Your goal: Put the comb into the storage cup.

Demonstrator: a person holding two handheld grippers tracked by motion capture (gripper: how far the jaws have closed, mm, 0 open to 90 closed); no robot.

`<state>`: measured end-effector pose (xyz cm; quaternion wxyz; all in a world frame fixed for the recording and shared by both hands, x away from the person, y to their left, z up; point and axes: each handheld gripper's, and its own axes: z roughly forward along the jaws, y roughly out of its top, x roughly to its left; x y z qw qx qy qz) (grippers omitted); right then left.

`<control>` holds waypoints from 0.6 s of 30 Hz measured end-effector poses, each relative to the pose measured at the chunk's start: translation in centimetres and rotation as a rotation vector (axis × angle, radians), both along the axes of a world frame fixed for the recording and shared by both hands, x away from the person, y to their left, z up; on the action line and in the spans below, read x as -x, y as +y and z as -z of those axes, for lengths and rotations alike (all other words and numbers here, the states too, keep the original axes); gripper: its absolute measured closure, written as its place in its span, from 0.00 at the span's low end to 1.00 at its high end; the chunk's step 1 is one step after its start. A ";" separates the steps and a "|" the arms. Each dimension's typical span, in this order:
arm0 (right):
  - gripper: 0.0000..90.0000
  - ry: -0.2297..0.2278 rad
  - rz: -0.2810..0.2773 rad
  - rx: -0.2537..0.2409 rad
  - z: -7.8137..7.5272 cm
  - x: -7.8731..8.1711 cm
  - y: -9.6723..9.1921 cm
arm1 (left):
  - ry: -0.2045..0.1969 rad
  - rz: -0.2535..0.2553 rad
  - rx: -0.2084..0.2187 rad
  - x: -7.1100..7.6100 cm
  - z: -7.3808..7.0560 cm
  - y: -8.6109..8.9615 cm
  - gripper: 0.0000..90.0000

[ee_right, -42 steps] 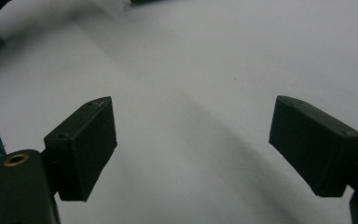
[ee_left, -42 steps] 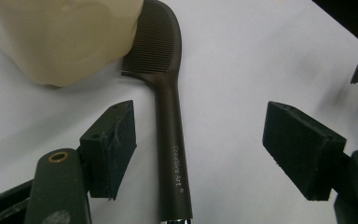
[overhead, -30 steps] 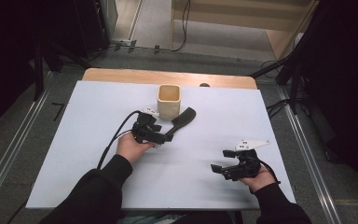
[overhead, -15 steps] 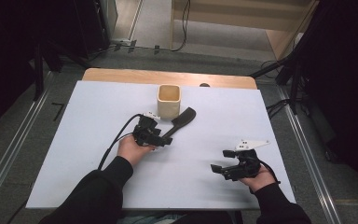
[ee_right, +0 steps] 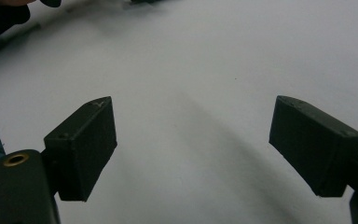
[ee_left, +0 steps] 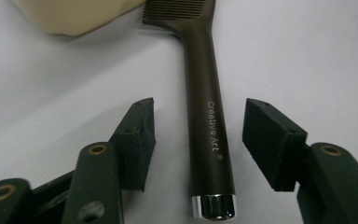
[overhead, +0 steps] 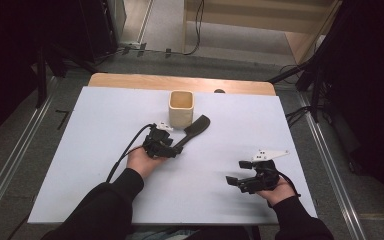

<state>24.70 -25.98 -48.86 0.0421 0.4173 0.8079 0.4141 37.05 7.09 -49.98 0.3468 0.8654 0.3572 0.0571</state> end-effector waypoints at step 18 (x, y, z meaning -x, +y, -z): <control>0.15 0.003 0.004 0.003 0.1 -0.1 0.0 | -0.087 -0.016 -0.082 0.8 0.1 -0.6 0.76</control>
